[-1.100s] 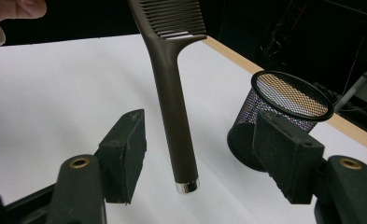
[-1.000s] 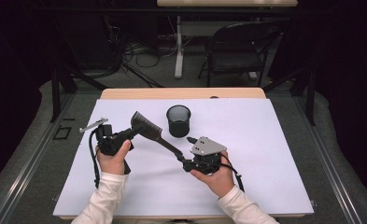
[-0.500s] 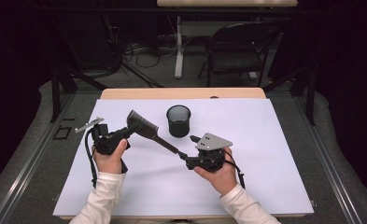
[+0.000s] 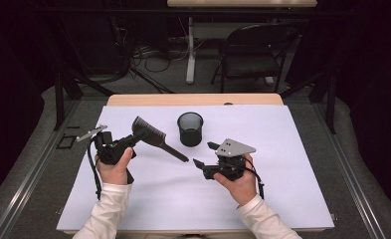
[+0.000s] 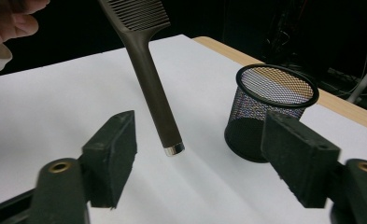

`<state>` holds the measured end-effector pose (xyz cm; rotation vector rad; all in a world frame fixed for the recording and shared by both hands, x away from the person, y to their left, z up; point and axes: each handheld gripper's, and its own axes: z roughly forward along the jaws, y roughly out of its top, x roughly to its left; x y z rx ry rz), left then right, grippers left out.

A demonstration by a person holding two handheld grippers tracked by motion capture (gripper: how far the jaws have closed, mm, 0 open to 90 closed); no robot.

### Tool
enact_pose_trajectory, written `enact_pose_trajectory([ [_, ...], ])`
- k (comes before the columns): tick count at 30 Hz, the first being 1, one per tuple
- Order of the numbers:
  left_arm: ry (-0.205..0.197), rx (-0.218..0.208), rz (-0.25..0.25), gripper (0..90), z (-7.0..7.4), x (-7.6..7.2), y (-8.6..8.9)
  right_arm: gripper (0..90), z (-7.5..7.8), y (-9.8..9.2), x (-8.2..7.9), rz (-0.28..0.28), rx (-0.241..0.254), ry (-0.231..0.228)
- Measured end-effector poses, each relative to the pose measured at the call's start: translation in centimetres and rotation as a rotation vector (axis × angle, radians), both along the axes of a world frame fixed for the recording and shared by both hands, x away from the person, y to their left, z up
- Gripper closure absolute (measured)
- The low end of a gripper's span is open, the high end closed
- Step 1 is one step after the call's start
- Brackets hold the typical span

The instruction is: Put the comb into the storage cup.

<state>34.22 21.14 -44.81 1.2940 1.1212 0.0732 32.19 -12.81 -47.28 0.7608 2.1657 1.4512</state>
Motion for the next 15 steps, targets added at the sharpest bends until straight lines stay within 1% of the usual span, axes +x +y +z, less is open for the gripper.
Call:
enact_pose_trajectory([
  [2, 0.001, 0.0, 0.003, 83.9, 0.01, 0.01, 0.01, 25.3, 0.04, -0.09, 0.02, -0.001, 0.0, -0.001],
  [4, 0.001, 0.0, 0.002, 83.9, 0.03, 0.02, 0.05, 22.0, 0.06, -0.18, 0.01, 0.001, -0.004, -0.001],
  [9, -0.001, 0.001, 0.007, 83.9, 0.06, 0.0, 0.14, 17.8, 0.17, -0.56, 0.13, -0.018, -0.005, -0.003],
  [11, -0.002, 0.001, 0.008, 83.9, 0.06, -0.02, 0.17, 14.5, 0.23, -0.66, 0.19, -0.028, -0.001, -0.005],
  [13, -0.003, 0.001, 0.01, 83.9, 0.07, -0.03, 0.21, 14.3, 0.28, -0.7, 0.22, -0.043, -0.001, -0.01],
  [15, -0.003, 0.0, 0.011, 83.9, 0.08, -0.02, 0.24, 11.4, 0.33, -0.76, 0.27, -0.041, -0.004, -0.006],
])
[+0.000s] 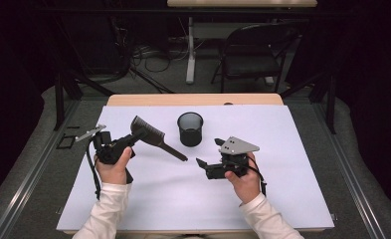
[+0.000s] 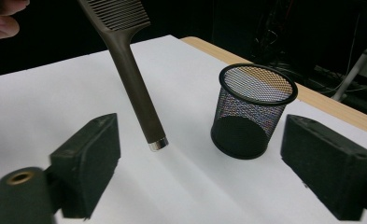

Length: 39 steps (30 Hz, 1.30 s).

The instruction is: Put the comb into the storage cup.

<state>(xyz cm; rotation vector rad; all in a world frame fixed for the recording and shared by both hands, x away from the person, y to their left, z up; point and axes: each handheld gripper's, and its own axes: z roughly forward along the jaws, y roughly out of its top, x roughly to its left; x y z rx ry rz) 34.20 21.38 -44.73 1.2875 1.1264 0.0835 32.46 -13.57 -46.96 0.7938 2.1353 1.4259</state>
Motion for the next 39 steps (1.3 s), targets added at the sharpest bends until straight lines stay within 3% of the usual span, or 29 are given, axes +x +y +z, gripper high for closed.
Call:
enact_pose_trajectory([
  [4, -0.002, -0.001, 0.003, 83.9, 0.0, 0.0, 0.1, 0.0, 0.0, 0.0, 0.1, 0.014, -0.012, 0.018],
  [16, -0.008, -0.002, 0.01, 83.9, 0.1, 0.0, 0.1, 0.0, 0.0, -0.1, 0.3, 0.023, -0.014, 0.024],
  [31, -0.01, 0.01, 0.011, 83.9, 0.6, 0.4, -0.2, 0.0, 0.2, -1.2, 1.0, -0.04, -0.012, 0.012],
  [39, -0.01, 0.011, 0.016, 83.9, 0.8, 0.8, -0.3, 0.0, 0.0, -1.5, 1.4, -0.04, -0.011, 0.022],
])
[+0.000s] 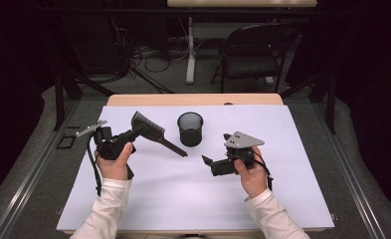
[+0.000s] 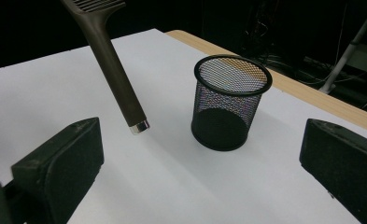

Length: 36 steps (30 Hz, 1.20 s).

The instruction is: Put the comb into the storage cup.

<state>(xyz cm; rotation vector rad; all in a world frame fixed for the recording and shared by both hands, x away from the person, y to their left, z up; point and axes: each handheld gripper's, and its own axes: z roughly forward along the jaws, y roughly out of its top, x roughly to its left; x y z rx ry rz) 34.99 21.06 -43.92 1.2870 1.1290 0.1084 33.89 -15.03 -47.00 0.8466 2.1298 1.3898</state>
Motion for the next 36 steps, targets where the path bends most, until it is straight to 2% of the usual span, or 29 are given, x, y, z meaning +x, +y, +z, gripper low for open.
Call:
enact_pose_trajectory([
  [8, 0.0, 0.007, 0.002, 83.9, 0.4, 0.7, -0.1, 0.0, -0.1, -0.3, 0.2, -0.01, 0.007, 0.002],
  [17, -0.017, 0.039, 0.015, 83.9, 1.8, 1.5, -0.7, 0.0, 0.1, -0.5, 0.1, -0.007, 0.015, 0.001],
  [29, -0.027, 0.074, 0.047, 83.9, 3.5, 3.5, -1.1, 0.0, 0.0, -0.4, 0.2, 0.001, 0.015, 0.004],
  [36, -0.034, 0.079, 0.064, 83.9, 4.5, 4.3, -1.3, 0.0, 0.0, -0.3, 0.2, 0.007, 0.015, 0.007],
])
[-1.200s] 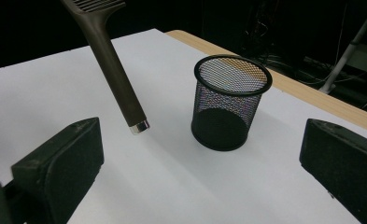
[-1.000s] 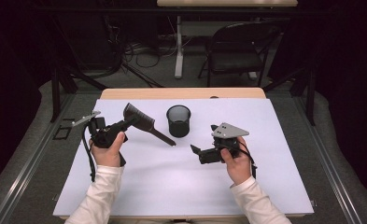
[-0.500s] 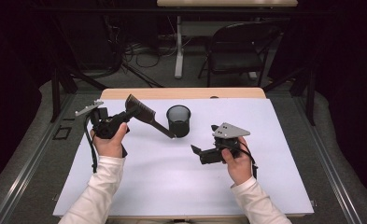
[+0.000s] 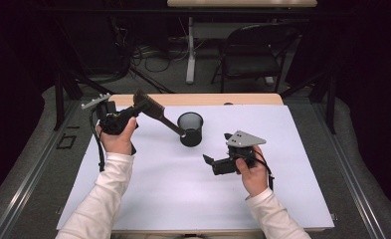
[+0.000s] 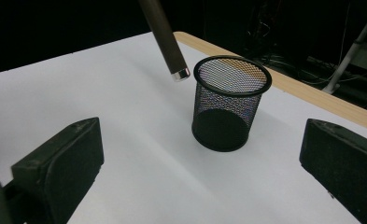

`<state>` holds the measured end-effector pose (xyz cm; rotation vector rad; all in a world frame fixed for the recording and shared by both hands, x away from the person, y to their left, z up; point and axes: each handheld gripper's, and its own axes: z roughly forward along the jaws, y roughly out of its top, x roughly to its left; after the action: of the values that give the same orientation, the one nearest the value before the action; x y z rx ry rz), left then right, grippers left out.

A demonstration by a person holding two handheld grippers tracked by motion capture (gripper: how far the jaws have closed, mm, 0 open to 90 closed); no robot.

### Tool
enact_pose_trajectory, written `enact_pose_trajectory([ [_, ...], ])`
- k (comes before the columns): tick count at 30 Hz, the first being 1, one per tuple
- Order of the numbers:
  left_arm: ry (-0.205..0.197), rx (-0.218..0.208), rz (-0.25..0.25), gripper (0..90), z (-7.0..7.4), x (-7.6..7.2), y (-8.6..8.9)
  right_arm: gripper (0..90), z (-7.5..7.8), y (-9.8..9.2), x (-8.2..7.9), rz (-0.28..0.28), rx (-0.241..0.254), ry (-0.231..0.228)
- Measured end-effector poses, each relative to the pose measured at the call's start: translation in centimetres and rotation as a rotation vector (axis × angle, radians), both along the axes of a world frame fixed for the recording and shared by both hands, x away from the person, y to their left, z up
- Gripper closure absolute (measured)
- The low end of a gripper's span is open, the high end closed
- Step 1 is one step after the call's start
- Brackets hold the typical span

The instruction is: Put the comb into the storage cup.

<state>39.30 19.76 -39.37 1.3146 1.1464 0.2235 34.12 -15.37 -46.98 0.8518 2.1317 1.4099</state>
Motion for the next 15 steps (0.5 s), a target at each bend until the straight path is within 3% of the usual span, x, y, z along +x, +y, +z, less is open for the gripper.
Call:
enact_pose_trajectory([
  [15, -0.011, 0.004, 0.022, 83.9, 1.7, 2.2, -1.3, 0.0, 0.0, 0.0, 0.0, 0.008, 0.0, 0.004],
])
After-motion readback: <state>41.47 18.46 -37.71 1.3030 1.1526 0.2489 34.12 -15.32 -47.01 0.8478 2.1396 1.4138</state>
